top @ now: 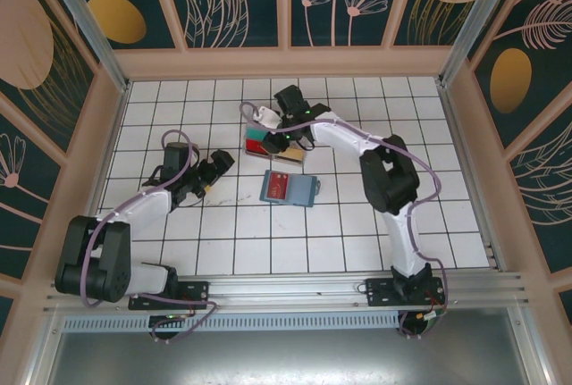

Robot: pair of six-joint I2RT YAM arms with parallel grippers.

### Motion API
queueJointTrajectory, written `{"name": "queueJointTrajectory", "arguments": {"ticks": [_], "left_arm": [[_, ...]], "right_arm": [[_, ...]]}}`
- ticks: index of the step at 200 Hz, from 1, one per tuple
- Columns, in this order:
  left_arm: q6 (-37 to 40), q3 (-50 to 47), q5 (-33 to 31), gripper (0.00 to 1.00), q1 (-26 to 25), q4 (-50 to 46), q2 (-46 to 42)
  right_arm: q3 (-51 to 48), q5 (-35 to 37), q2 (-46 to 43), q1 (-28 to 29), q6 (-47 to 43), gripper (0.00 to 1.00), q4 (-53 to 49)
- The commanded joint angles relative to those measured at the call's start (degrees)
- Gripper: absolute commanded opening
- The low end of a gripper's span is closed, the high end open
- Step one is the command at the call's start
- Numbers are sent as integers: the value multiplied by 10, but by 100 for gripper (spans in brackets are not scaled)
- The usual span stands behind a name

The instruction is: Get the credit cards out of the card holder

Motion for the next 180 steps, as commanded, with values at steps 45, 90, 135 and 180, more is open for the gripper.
{"name": "queueJointTrajectory", "arguments": {"ticks": [45, 90, 135, 180], "left_arm": [[48, 26, 12, 99, 0, -27, -7], [60, 52, 10, 99, -22, -32, 2], [58, 80, -5, 98, -65, -31, 28], [47, 84, -4, 89, -100, -14, 54]], "right_arm": [[-207, 22, -221, -4, 334, 39, 157], [-393, -19, -317, 2, 630, 37, 266], [-508, 2, -356, 3, 761, 43, 341], [-487, 6, -297, 6, 770, 41, 308]]}}
